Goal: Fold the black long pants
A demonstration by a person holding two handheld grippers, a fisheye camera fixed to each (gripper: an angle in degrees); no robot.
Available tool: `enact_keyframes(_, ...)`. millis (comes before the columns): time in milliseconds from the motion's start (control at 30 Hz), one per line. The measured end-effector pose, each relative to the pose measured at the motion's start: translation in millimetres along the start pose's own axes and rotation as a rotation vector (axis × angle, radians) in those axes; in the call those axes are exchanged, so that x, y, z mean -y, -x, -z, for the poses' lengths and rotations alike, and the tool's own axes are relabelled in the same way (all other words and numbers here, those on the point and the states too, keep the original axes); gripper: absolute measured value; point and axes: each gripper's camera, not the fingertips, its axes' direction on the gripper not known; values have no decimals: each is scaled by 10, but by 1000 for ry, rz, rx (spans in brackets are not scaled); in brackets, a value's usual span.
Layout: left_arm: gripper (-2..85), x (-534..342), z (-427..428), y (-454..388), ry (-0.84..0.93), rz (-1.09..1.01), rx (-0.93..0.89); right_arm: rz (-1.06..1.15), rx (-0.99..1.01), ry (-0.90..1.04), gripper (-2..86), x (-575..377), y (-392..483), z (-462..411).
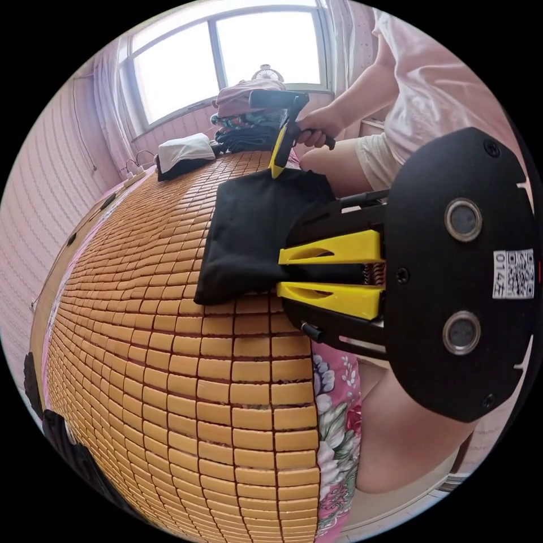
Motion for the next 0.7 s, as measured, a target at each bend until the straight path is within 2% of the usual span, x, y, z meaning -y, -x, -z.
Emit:
enact_keyframes(100, 20, -99, 101, 12, -39, -15, 14, 89, 84, -61, 26, 92, 301, 163)
enact_keyframes(200, 12, -220, 168, 38, -91, 12, -46, 237, 73, -85, 22, 255, 724, 350)
enact_keyframes(333, 8, -279, 230, -67, -215, 10, -179, 465, -50, -112, 20, 513, 1219, 751)
enact_keyframes(433, 9, -176, 252, -345, -301, -48, -290, 544, -167, -128, 21, 717, 1326, 1170)
enact_keyframes(600, 30, 339, 168, -1243, -383, -280, -534, 499, -484, -125, 31, 1079, 1113, 2023)
enact_keyframes(700, 59, 851, 24, -1875, -374, -372, -641, 245, -744, -165, 48, 1520, 577, 2528)
